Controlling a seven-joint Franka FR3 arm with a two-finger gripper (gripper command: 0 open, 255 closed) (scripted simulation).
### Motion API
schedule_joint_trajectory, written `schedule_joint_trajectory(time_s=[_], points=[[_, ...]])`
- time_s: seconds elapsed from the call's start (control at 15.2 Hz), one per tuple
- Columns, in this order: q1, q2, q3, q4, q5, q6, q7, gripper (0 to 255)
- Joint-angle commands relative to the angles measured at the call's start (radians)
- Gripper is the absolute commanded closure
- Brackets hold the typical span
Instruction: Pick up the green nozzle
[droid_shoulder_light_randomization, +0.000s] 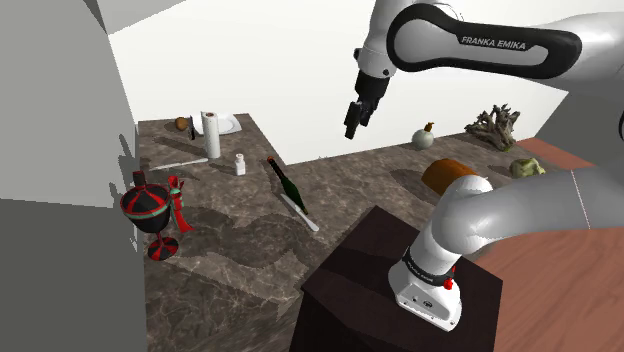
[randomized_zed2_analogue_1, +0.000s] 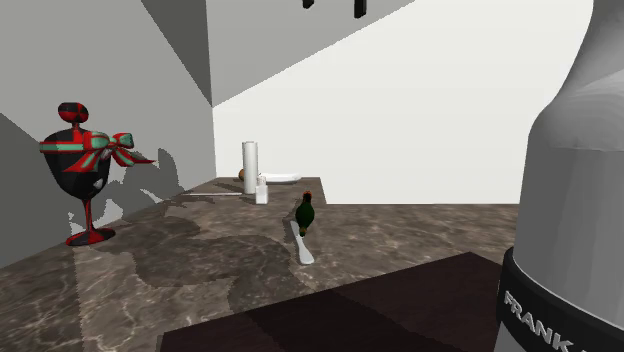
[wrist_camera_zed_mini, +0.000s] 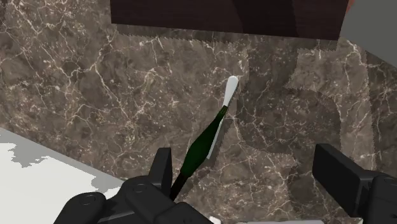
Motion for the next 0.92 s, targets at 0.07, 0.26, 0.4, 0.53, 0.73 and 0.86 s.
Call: schedule_joint_trajectory(time_s=[0.07,0.26,0.4,0.53,0.73,0.86], points=[[-0.005,0.034,-0.002,-0.002,0.005,0.030,0.011,0],[-0.020,0.140,-0.009,-0.001,0.020,0.117,0.044,0],[-0.028,0.214,-0.015,0.007,0.031,0.173,0.063,0],[-0.036,0.290,-0.021,0.019,0.043,0.226,0.081,0],[-0.046,0.408,-0.030,0.047,0.063,0.300,0.105,0],[-0.051,0.488,-0.038,0.071,0.079,0.345,0.118,0]])
